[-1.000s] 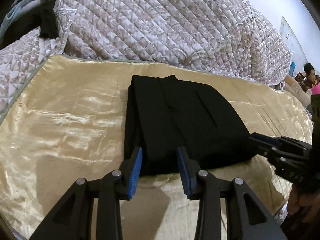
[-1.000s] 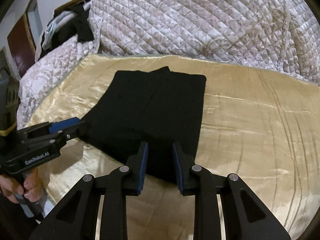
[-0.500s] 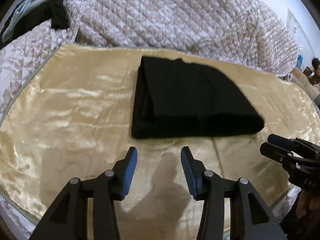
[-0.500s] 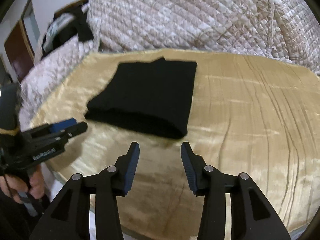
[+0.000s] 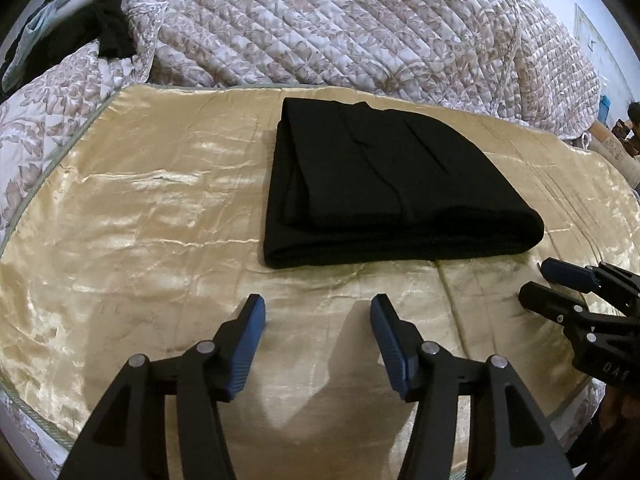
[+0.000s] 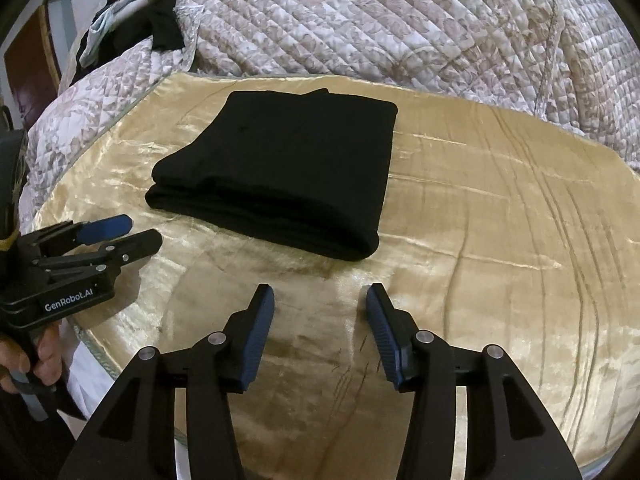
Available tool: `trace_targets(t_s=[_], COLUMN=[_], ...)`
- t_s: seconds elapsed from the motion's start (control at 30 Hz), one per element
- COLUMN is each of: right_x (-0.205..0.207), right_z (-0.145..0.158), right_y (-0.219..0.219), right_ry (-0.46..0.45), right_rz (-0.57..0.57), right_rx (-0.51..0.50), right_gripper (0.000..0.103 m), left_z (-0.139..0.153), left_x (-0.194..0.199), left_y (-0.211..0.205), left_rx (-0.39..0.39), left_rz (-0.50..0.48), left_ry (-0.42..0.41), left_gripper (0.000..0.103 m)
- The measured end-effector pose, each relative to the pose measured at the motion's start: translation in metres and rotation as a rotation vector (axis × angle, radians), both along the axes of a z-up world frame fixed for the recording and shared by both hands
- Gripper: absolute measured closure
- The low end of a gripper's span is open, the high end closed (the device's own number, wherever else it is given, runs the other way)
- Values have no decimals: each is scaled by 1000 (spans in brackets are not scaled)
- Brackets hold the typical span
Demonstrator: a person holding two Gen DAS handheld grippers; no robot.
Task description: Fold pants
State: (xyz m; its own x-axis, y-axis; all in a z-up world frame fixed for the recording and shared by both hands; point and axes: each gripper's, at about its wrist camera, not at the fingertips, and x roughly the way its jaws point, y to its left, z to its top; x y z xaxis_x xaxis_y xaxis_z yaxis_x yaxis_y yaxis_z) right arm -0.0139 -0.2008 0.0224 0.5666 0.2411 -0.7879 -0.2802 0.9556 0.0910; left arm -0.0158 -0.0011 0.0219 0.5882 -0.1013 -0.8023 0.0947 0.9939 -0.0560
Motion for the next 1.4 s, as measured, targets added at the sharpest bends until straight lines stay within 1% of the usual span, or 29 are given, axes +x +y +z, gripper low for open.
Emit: trace_targets(t_s=[0.2,0.57,1.07,1.23,1.4], right_x=[0,0,0,1,1], right_z=[0,0,0,2,4], right_y=[2,3,4,1,3], right_ry=[-1,-3,-2,8,-4], right_rz=[2,5,3,-18,-25], right_rx=[-4,-9,-8,35,22], right_gripper=[52,50,48,48,48], left_z=[-1,-1,-1,-1,0], left_x=[0,0,0,1,2], left_y=[-1,-4,-4,2,4], left_rx=[10,19,21,-9,-1], left_rz=[-2,-12,-12,2,14], left_ry=[-1,0,2,8,8], left_gripper=[44,38,36,36,36])
